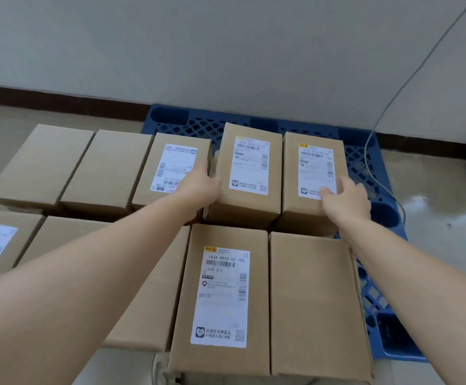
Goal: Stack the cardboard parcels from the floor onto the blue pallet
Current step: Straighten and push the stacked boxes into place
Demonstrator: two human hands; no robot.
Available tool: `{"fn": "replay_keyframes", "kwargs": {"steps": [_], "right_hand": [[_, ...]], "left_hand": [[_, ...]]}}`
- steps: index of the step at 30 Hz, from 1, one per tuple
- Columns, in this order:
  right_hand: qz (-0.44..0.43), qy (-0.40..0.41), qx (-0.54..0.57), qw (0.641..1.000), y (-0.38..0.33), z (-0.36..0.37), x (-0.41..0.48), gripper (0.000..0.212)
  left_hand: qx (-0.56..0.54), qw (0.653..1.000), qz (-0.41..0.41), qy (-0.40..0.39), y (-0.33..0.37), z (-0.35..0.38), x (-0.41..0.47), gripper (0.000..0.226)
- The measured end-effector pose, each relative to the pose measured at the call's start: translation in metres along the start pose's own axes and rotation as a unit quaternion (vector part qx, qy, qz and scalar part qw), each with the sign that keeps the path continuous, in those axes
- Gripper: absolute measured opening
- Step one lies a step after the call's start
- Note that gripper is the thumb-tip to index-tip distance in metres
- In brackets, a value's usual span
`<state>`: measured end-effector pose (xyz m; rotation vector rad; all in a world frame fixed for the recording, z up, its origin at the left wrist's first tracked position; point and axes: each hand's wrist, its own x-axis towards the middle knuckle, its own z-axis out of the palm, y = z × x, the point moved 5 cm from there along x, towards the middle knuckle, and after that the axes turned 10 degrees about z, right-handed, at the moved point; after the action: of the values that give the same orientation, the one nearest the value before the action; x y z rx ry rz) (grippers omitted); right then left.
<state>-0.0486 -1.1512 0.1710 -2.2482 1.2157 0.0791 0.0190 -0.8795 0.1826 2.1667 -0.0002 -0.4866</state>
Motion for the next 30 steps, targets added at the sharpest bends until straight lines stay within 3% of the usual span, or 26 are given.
{"fn": "replay_keyframes", "kwargs": {"steps": [5, 13, 21, 23, 25, 30], "right_hand": [[0.031, -0.002, 0.042, 0.999, -0.004, 0.010, 0.011, 0.048], [0.054, 0.011, 0.082, 0.995, 0.006, 0.002, -0.008, 0.042], [0.081, 0.051, -0.016, 0.995, 0.004, 0.002, -0.020, 0.049], [0.024, 0.103, -0.083, 0.991, -0.022, 0.003, -0.021, 0.045], [-0.054, 0.112, -0.077, 0.989, -0.066, 0.014, -0.023, 0.043], [-0.253, -0.007, -0.079, 0.964, -0.188, 0.080, -0.041, 0.043]], "left_hand": [[-0.025, 0.997, 0.021, -0.069, -0.004, 0.005, 0.032, 0.043], [-0.030, 0.992, 0.024, -0.123, -0.014, 0.002, 0.023, 0.057], [0.023, 0.986, 0.038, -0.163, -0.016, -0.004, 0.021, 0.062], [0.055, 0.984, 0.059, -0.156, -0.008, -0.015, 0.029, 0.057], [0.084, 0.985, 0.077, -0.125, -0.005, -0.035, 0.044, 0.054], [0.209, 0.970, 0.102, -0.064, -0.032, -0.097, 0.100, 0.045]]}}
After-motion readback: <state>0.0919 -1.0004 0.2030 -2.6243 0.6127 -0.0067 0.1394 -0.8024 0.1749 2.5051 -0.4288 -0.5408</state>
